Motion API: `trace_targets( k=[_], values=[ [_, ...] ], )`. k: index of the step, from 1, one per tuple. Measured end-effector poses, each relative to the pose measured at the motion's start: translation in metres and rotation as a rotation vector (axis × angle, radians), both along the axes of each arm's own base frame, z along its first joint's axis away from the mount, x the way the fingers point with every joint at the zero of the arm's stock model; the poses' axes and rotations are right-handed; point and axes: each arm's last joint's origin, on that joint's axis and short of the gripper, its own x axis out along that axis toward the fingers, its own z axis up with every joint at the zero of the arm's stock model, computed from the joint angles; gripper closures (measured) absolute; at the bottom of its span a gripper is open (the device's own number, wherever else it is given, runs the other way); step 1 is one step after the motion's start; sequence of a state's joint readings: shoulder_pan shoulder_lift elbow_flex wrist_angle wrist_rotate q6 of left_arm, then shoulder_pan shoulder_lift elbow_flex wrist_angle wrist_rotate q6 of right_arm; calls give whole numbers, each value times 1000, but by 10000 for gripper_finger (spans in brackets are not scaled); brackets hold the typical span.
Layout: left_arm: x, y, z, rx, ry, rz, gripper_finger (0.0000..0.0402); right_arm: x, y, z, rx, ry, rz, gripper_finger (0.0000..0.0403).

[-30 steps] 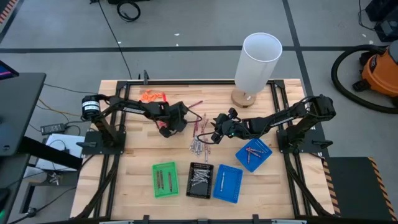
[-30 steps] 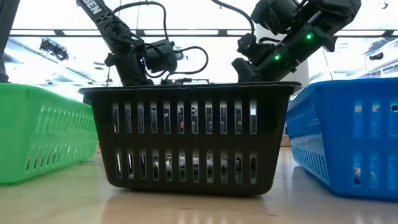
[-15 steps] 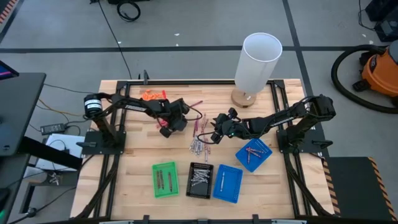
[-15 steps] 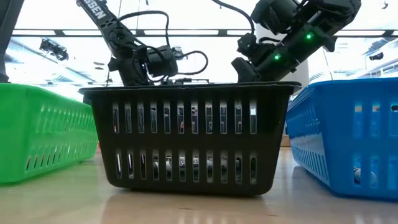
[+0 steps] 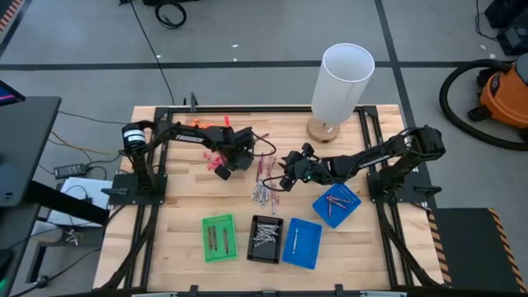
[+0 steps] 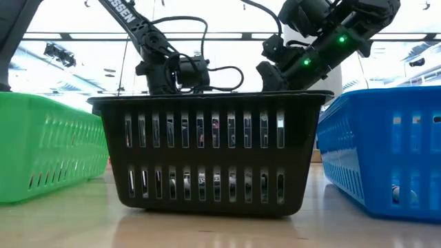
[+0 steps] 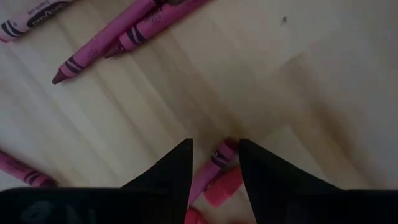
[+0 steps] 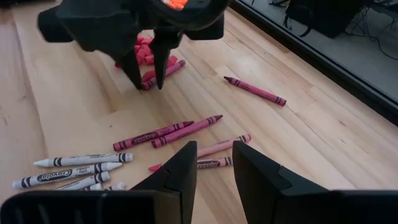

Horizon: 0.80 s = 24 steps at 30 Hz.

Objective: Sort crayons
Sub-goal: Put the red crayon into the green basket

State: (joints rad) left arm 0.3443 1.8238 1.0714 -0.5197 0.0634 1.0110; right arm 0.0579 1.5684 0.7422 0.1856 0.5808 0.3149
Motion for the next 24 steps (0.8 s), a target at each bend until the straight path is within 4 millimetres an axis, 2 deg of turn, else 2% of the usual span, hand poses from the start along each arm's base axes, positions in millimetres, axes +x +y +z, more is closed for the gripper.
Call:
trace_targets(
  k=[12, 15, 21, 24],
  values=[
    [-5, 10, 0, 50, 18, -86, 266, 0, 0, 0, 4, 1, 5, 292],
    [-5, 10, 0, 46, 26, -86, 293, 0, 0, 0, 4, 0, 5, 292],
    [-6, 9, 0, 41, 37, -86, 372, 0, 0, 0, 4, 1, 5, 292],
    [-6, 9, 1, 42, 35, -86, 391, 0, 0, 0, 4, 0, 5, 292]
  ],
)
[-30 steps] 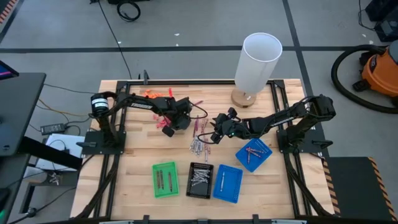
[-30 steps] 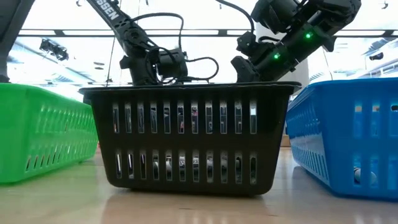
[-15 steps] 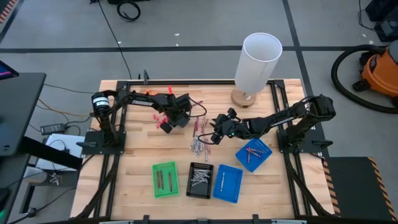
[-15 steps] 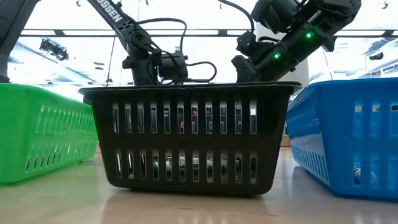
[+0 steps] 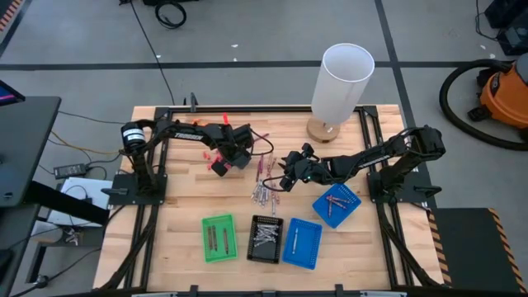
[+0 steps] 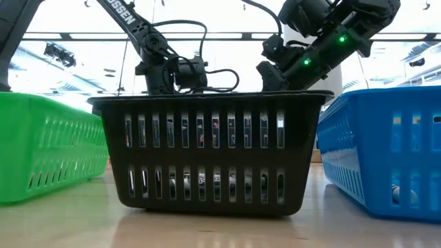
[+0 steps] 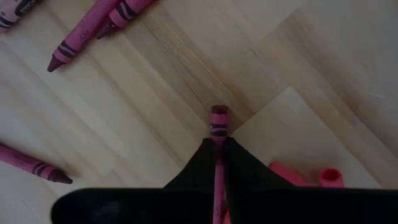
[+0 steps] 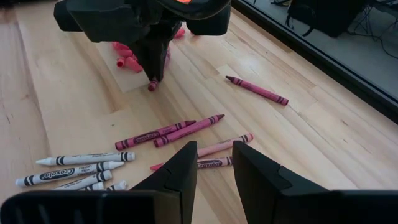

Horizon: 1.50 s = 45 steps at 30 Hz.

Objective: Sort crayons
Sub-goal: Put the red crayon into the green basket

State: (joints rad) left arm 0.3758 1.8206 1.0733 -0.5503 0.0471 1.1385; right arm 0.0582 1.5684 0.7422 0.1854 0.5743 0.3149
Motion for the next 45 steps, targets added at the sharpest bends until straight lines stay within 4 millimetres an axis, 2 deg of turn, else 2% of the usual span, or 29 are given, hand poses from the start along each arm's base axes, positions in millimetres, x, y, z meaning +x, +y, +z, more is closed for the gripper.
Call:
trace_targets(
  k=[10, 13, 20, 28, 37, 45],
  values=[
    [7, -17, 0, 83, 16, -39, 391, 0, 0, 0, 1, 0, 0, 292],
    [10, -27, 1, 155, 35, -53, 391, 0, 0, 0, 1, 0, 1, 292],
    [14, -55, 17, 193, -12, -59, 391, 0, 0, 0, 1, 3, 1, 292],
    [6, -99, 45, 285, -46, -78, 392, -1, 0, -2, 3, 17, -5, 292],
    [-17, -151, 77, 218, -121, -50, 392, -1, 0, -2, 1, 20, -7, 292],
    [-37, -204, 91, 163, -180, -151, 390, -2, 0, -2, 12, 16, -15, 292]
  ],
)
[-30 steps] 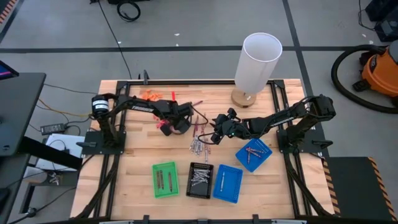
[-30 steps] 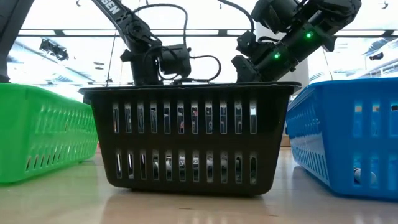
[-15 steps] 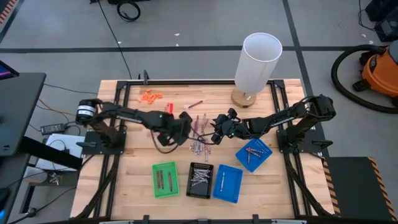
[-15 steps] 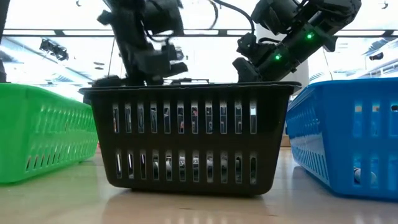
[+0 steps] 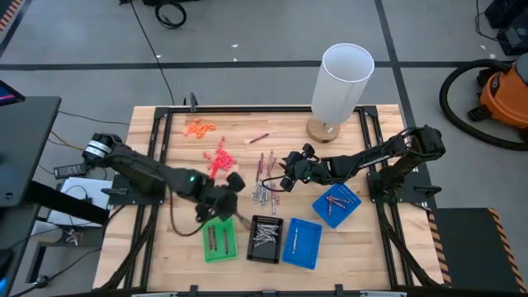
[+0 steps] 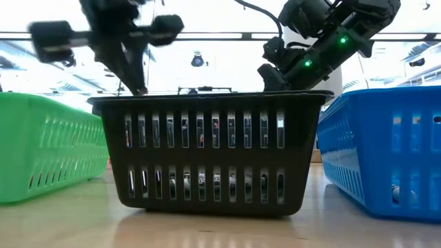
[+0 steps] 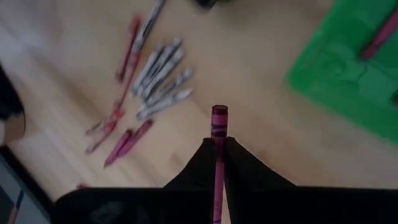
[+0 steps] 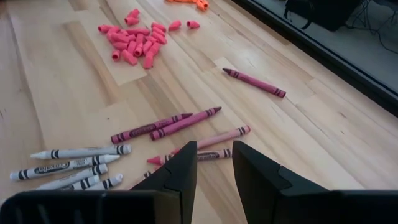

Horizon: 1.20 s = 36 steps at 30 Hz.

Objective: Sort crayons
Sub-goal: Put the red crayon into the green basket

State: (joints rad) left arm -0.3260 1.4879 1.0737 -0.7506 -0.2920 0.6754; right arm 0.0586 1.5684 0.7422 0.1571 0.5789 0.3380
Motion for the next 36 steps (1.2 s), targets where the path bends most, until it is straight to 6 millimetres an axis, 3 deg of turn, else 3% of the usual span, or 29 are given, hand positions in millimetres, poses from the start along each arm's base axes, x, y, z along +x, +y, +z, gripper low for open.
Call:
trace_targets(
  k=[14, 20, 36],
  values=[
    [-25, -72, 4, -150, -69, -158, 389, 0, 0, 0, 3, -8, -2, 292],
    [-29, -87, -2, -218, -41, -166, 389, 0, 0, 0, 3, -8, -2, 292],
    [-18, -101, -46, -215, 131, -169, 388, 0, 0, 0, 8, -12, -5, 292]
  ],
)
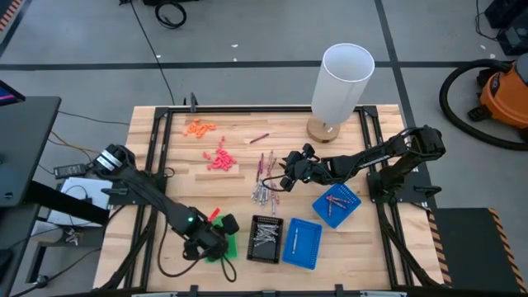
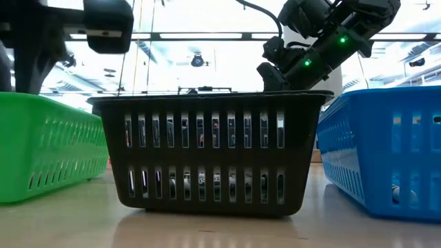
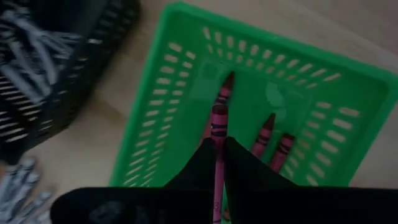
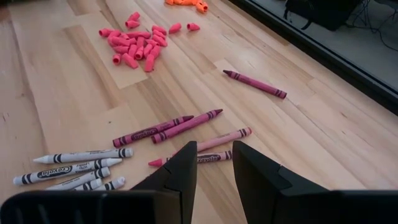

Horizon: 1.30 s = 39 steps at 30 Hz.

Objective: Sort crayons
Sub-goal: Put the red crayon into the green basket, then put the white crayon into the left blue basket

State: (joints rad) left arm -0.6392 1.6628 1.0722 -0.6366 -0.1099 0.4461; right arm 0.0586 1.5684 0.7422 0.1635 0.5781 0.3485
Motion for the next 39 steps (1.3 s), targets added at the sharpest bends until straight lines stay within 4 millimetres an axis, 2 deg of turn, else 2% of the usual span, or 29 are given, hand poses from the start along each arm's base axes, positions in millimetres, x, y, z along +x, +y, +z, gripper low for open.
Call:
trace_targets(
  k=[6, 9, 18, 22, 30, 34, 39],
  values=[
    [2, -2, -11, 3, 47, -9, 387, 0, 0, 0, 0, 0, 0, 292],
    [2, -3, -13, 6, 52, -7, 374, 0, 0, 0, 0, 0, 0, 292],
    [3, -2, -14, 20, 47, 6, 279, 0, 0, 0, 0, 1, 0, 292],
    [1, 3, -11, 144, 29, 42, 257, 0, 0, 0, 0, 1, 0, 292],
    [11, 6, 8, 379, -118, 27, 260, 0, 0, 0, -1, 1, 1, 292],
    [18, 17, 10, 473, -168, 62, 260, 0, 0, 0, -2, 2, 2, 292],
    [37, 47, 10, 425, -185, 268, 260, 0, 0, 0, 0, 2, 4, 292]
  ],
)
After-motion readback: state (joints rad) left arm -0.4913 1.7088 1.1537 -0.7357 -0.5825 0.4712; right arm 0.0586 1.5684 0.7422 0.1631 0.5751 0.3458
